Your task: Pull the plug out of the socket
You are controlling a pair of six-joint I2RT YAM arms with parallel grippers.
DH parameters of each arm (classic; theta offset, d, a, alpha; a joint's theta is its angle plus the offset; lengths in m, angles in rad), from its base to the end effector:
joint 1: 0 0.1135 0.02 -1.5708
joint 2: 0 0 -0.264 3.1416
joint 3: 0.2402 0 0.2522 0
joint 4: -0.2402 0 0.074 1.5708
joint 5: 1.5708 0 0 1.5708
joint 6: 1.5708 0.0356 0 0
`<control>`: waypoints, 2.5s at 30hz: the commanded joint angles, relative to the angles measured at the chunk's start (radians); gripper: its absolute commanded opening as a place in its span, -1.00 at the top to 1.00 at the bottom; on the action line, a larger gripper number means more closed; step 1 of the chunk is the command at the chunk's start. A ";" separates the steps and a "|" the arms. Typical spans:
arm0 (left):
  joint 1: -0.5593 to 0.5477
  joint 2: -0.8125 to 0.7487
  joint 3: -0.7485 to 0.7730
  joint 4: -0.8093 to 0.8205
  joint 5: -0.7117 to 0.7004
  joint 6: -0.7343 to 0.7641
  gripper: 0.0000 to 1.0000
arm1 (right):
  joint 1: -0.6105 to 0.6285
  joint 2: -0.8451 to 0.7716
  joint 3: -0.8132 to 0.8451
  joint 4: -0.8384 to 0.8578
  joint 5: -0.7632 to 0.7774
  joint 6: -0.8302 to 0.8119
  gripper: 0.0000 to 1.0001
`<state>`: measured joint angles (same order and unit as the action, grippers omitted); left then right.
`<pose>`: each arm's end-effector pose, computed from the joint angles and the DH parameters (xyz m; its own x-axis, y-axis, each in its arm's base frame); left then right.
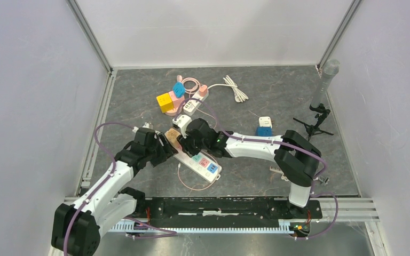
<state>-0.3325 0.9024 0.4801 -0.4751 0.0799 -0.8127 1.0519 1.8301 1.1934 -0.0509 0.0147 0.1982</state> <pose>0.1623 -0.0591 0.1894 -0.7785 -0.4969 -0.3835 -0.2805 0.8219 -0.4958 0.2013 0.3514 0.2017 -0.4785 -0.4408 -0.7595 -0.7838 0.6044 0.1430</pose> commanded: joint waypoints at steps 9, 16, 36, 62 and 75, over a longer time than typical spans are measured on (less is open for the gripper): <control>0.003 0.050 -0.055 0.179 0.001 -0.010 -0.23 | -0.003 -0.021 -0.010 0.112 0.008 -0.004 0.83; 0.001 0.031 -0.132 0.271 0.013 -0.019 -0.04 | -0.004 -0.032 -0.009 0.109 -0.041 0.007 0.88; 0.002 0.030 -0.201 0.333 0.021 -0.018 -0.10 | -0.012 0.051 0.096 -0.040 -0.041 -0.036 0.31; 0.003 0.061 -0.192 0.251 -0.014 -0.025 -0.04 | -0.039 -0.047 0.066 0.043 -0.104 0.129 1.00; 0.002 0.080 -0.199 0.303 0.009 -0.048 -0.09 | 0.014 0.000 0.110 -0.033 0.012 0.065 1.00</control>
<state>-0.3325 0.9684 0.2981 -0.1398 0.1123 -0.8433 1.0508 1.8641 1.2625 -0.1219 -0.0021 0.2649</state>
